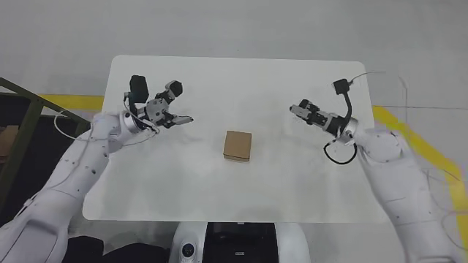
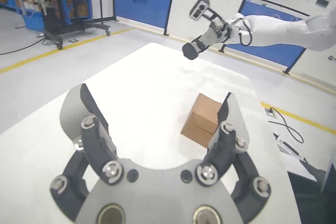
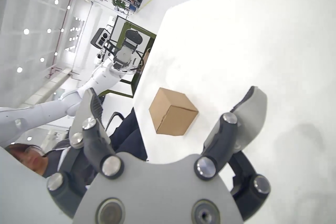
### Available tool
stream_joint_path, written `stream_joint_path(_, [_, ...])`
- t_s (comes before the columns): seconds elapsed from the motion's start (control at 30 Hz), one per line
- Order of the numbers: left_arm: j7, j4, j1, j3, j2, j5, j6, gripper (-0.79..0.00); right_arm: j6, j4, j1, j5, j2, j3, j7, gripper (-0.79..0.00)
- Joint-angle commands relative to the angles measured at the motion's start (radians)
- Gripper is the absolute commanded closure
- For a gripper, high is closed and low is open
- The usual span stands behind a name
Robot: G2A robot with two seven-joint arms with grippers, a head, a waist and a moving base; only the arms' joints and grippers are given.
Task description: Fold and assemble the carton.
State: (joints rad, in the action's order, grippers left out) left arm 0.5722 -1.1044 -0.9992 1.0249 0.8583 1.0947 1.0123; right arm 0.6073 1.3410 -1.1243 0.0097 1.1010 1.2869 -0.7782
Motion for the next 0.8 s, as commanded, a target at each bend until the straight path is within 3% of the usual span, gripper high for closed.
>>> stream_joint_path(0.0, [-0.065,0.020,0.014,0.018,-0.003,-0.051,0.000,-0.785,0.013,0.020,-0.003,-0.063,-0.006,0.033,0.046,-0.785])
stream_joint_path(0.3, [-0.244,0.062,-0.001,0.156,-0.040,-0.174,0.000,-0.785,-0.070,0.097,-0.002,-0.287,-0.028,0.150,0.186,-0.785])
stream_joint_path(0.57, [-0.376,0.014,-0.071,0.267,-0.075,-0.262,0.000,-0.785,-0.126,0.107,0.035,-0.330,-0.040,0.198,0.183,-0.785])
stream_joint_path(0.77, [-0.404,-0.015,-0.094,0.289,-0.082,-0.287,0.000,-0.784,-0.183,0.092,0.048,-0.352,-0.041,0.192,0.170,-0.785])
